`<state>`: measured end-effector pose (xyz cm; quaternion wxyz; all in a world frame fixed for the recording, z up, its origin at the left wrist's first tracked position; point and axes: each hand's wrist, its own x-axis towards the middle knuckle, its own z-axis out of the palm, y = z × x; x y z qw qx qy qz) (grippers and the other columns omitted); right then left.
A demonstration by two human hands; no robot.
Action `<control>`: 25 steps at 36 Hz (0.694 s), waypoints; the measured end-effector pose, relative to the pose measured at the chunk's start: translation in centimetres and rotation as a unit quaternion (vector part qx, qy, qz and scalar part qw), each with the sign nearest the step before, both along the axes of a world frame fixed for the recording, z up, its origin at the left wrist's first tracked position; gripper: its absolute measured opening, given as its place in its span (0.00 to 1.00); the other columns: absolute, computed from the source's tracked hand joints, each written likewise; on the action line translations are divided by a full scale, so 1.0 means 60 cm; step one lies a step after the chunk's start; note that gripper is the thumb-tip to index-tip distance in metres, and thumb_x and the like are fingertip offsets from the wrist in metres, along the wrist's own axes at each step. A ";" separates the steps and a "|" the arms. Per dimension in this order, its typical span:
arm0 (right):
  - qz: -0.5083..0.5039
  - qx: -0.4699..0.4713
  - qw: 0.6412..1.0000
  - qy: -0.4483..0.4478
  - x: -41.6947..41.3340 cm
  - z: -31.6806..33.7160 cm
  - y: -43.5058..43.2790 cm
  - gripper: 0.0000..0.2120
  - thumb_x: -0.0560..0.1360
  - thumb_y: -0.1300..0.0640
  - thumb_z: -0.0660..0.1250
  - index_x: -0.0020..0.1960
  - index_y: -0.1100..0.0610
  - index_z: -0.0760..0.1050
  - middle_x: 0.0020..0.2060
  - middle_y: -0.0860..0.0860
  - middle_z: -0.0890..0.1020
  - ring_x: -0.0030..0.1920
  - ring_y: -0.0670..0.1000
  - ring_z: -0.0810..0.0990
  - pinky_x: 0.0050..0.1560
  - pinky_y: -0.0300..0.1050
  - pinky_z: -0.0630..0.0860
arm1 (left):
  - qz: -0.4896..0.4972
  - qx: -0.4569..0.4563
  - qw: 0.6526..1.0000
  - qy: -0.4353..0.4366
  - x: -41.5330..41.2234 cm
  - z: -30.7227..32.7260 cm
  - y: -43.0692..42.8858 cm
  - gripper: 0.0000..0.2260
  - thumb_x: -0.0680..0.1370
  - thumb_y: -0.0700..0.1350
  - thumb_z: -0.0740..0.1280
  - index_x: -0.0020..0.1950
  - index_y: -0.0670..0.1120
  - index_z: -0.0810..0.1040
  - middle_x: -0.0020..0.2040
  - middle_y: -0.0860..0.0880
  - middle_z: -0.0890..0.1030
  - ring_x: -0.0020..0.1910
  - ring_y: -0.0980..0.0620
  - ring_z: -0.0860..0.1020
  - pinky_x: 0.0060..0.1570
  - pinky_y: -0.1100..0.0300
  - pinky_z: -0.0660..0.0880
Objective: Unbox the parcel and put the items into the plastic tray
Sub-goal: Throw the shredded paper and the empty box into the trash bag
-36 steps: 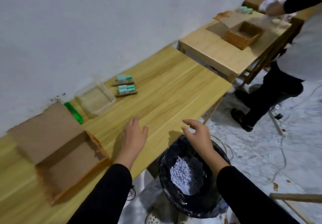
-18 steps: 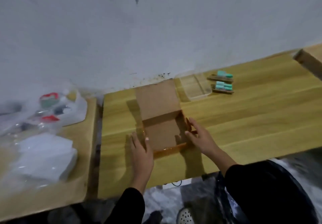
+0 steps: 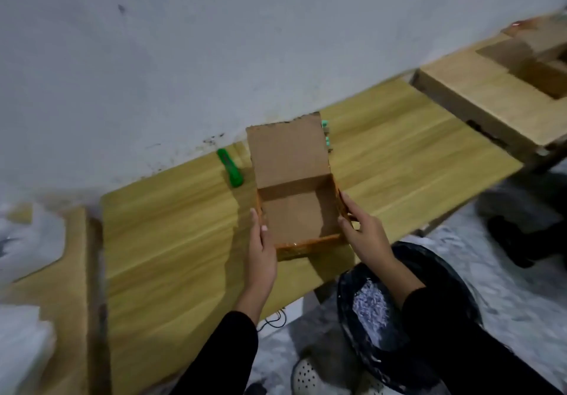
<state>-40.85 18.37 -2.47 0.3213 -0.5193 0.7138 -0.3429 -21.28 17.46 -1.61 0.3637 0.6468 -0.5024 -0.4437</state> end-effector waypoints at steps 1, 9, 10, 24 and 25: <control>-0.026 -0.008 1.000 0.000 -0.030 0.006 0.014 0.24 0.77 0.55 0.62 0.71 0.44 0.62 0.58 0.50 0.80 0.57 0.49 0.77 0.52 0.48 0.78 | -0.030 -0.006 1.000 0.008 -0.031 0.007 -0.001 0.22 0.83 0.44 0.51 0.77 0.50 0.52 0.69 0.57 0.62 0.64 0.62 0.61 0.44 0.80 0.62; -0.235 -0.017 0.971 0.024 -0.257 0.026 0.178 0.23 0.75 0.59 0.63 0.70 0.50 0.67 0.56 0.51 0.80 0.50 0.49 0.79 0.46 0.43 0.75 | -0.255 -0.035 0.966 -0.029 -0.283 0.017 0.040 0.21 0.83 0.50 0.50 0.76 0.57 0.53 0.74 0.47 0.65 0.62 0.48 0.74 0.37 0.76 0.66; -0.258 -0.016 0.966 0.022 -0.280 0.024 0.204 0.23 0.75 0.59 0.63 0.69 0.50 0.67 0.55 0.51 0.80 0.49 0.49 0.79 0.46 0.43 0.75 | -0.280 -0.039 0.958 -0.051 -0.310 0.011 0.052 0.21 0.82 0.51 0.50 0.76 0.57 0.53 0.70 0.40 0.69 0.48 0.45 0.79 0.27 0.75 0.62; -0.269 0.159 0.950 -0.008 -0.391 -0.150 0.433 0.24 0.77 0.54 0.58 0.72 0.52 0.62 0.63 0.54 0.76 0.58 0.52 0.77 0.58 0.52 0.76 | -0.446 0.113 0.878 -0.132 -0.440 -0.169 0.194 0.21 0.82 0.54 0.50 0.75 0.61 0.51 0.55 0.44 0.80 0.49 0.45 0.79 0.45 0.54 0.73; -0.264 0.167 0.950 -0.013 -0.388 -0.162 0.432 0.24 0.77 0.55 0.58 0.73 0.53 0.61 0.63 0.55 0.77 0.58 0.53 0.77 0.58 0.51 0.75 | -0.437 0.119 0.881 -0.134 -0.438 -0.177 0.196 0.21 0.82 0.53 0.50 0.75 0.60 0.51 0.60 0.45 0.78 0.54 0.45 0.78 0.50 0.54 0.74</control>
